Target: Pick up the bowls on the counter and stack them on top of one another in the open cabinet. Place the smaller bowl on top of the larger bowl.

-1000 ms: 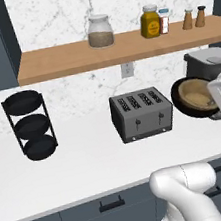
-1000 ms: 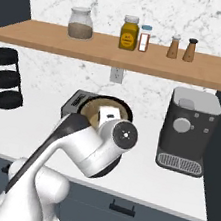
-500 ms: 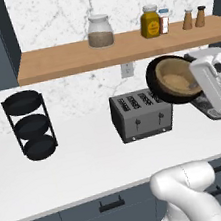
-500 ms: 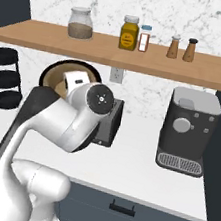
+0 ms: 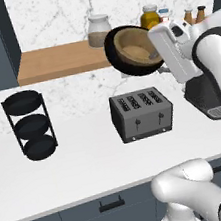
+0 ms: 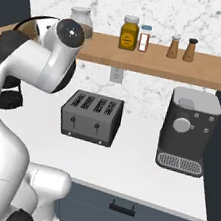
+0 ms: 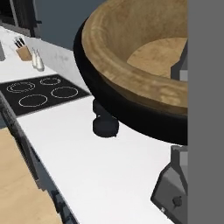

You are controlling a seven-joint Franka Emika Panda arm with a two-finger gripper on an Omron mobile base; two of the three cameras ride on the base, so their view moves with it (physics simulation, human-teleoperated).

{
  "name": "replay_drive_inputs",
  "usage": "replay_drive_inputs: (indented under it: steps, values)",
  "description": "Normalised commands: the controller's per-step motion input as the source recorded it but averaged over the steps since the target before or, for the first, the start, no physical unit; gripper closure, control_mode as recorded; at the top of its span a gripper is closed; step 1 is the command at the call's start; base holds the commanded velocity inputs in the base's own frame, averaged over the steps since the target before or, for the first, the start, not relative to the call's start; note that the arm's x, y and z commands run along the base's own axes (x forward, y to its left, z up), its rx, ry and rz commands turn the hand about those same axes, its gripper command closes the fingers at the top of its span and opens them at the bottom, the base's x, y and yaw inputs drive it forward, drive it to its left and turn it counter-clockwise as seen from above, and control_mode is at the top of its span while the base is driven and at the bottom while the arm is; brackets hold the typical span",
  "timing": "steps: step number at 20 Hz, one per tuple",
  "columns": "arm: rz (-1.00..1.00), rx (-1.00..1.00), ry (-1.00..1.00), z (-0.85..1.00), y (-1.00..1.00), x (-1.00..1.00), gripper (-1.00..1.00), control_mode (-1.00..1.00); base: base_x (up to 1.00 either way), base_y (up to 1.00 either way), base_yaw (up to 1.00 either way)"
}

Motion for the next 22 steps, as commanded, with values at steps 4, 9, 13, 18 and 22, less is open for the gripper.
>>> replay_drive_inputs:
  steps: [4,9,13,18,22]
  values:
    - [0.00,0.00,0.07,0.62,0.78,0.81,1.00,-1.00,0.00,0.00,0.00]
    - [-0.04,0.00,0.24,-0.24,0.70,1.00,1.00,-1.00,0.00,0.00,0.00]
    - [-0.09,0.00,0.15,-0.08,0.52,0.89,1.00,-1.00,0.00,0.00,0.00]
    - [-0.11,-0.01,0.05,-0.06,0.61,0.97,1.00,-1.00,0.00,0.00,0.00]
    - [-0.07,0.00,0.01,-0.23,0.62,0.76,1.00,-1.00,0.00,0.00,0.00]
